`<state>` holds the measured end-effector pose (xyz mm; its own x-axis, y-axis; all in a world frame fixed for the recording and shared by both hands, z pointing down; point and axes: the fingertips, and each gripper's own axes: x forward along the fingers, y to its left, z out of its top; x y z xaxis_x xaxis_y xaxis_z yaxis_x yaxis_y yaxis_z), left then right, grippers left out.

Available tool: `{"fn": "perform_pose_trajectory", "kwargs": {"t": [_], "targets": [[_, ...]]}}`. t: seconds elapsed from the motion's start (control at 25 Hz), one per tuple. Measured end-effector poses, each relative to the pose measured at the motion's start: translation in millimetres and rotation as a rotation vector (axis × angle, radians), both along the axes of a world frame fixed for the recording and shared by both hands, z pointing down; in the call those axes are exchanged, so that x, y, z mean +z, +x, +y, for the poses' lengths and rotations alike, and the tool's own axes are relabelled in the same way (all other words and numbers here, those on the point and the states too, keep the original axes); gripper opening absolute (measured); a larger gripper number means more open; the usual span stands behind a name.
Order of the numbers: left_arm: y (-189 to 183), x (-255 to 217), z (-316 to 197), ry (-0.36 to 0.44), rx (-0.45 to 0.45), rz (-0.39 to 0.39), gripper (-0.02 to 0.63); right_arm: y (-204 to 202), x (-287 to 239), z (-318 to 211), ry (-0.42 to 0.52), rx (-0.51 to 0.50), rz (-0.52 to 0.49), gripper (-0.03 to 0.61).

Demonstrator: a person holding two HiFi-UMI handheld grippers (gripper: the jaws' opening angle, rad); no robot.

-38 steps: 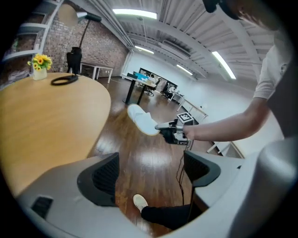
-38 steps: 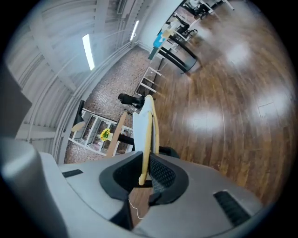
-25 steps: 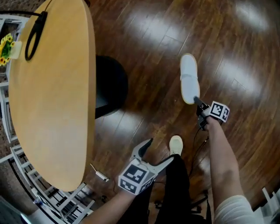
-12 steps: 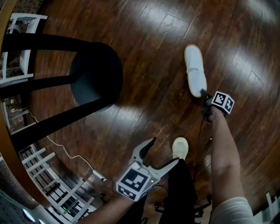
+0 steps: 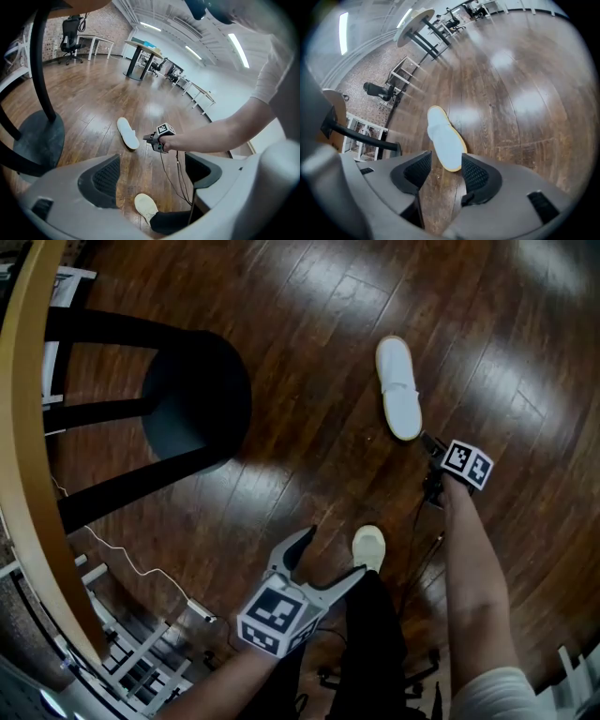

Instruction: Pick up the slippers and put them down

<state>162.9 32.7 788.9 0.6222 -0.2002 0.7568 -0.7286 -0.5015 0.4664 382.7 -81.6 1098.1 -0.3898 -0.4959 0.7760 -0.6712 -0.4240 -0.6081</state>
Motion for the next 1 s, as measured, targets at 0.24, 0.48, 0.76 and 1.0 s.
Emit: {"fn": "perform_pose_trajectory", "kwargs": {"t": [0.24,0.48,0.76,1.0], "targets": [[4.6,-93.8,0.9,0.06,0.032,0.008,0.436,-21.6,-139.7,8.9,0.09,-0.188,0.029,0.225],[-20.7,-228.4,14.2,0.137,0.005,0.004,0.436,-63.4,-349.2,7.2,0.209,-0.34,0.016,0.224],[-111.1,-383.8,39.6,0.283,-0.196,0.007,0.436,-174.7,-611.2,2.2,0.452,-0.647,0.073,0.222],[-233.3,-506.6,88.0,0.428,-0.421,0.006,0.436,-317.2,-805.8,64.5,0.646,-0.922,0.151,0.222]]}}
